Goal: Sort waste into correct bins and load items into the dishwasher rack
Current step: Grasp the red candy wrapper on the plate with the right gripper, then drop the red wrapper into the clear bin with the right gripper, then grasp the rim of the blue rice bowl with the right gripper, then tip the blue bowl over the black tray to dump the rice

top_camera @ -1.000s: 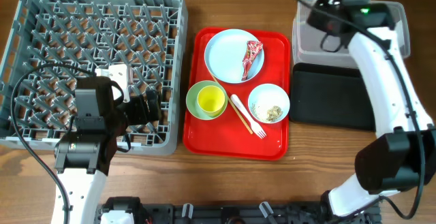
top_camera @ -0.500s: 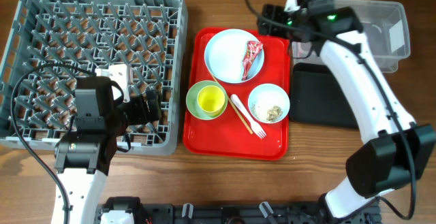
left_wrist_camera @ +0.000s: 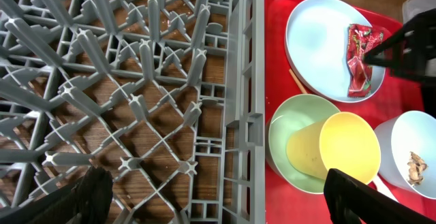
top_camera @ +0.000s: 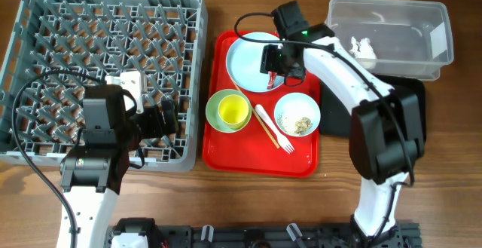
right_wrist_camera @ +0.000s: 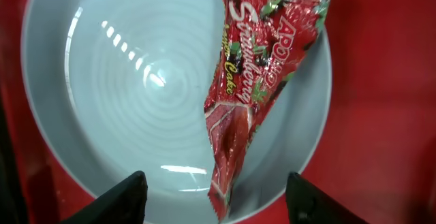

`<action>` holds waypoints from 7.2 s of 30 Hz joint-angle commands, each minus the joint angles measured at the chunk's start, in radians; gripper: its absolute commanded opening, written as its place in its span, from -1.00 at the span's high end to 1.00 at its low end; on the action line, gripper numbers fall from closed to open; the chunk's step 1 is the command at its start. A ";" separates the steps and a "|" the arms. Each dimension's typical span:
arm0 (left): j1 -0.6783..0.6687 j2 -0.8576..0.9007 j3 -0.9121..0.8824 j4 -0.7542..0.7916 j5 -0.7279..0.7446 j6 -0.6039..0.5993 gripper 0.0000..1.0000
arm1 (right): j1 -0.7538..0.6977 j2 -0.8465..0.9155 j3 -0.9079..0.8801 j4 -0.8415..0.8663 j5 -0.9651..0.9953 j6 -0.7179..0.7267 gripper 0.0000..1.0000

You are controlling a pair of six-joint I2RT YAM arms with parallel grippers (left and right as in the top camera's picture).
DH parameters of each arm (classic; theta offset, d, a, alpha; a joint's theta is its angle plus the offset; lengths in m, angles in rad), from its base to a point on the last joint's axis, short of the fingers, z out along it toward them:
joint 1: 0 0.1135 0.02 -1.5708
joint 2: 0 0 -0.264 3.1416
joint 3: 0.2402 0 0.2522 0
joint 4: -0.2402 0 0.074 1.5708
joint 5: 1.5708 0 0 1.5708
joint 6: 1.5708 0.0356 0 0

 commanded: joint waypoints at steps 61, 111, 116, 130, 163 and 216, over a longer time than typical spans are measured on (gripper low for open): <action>0.004 0.002 0.020 0.000 -0.005 -0.003 -1.00 | -0.298 -0.583 -0.084 -0.434 -0.107 -0.197 -0.99; 0.004 0.002 0.020 0.000 -0.005 -0.002 -1.00 | 0.141 -0.183 -0.308 -0.060 0.056 0.086 0.91; 0.004 0.002 0.020 0.000 -0.005 -0.003 -1.00 | 0.141 -0.246 -0.235 -0.112 0.068 0.058 0.92; 0.004 0.002 0.020 0.000 -0.005 -0.003 -1.00 | -0.234 -0.506 -0.218 -0.132 -0.272 -0.083 0.92; 0.004 0.002 0.020 0.000 -0.005 -0.003 -1.00 | -0.948 -0.317 -0.648 0.280 -1.457 0.052 0.91; 0.004 0.002 0.020 0.001 -0.005 -0.002 -1.00 | -0.233 -0.714 -0.629 0.367 -0.309 -0.201 0.91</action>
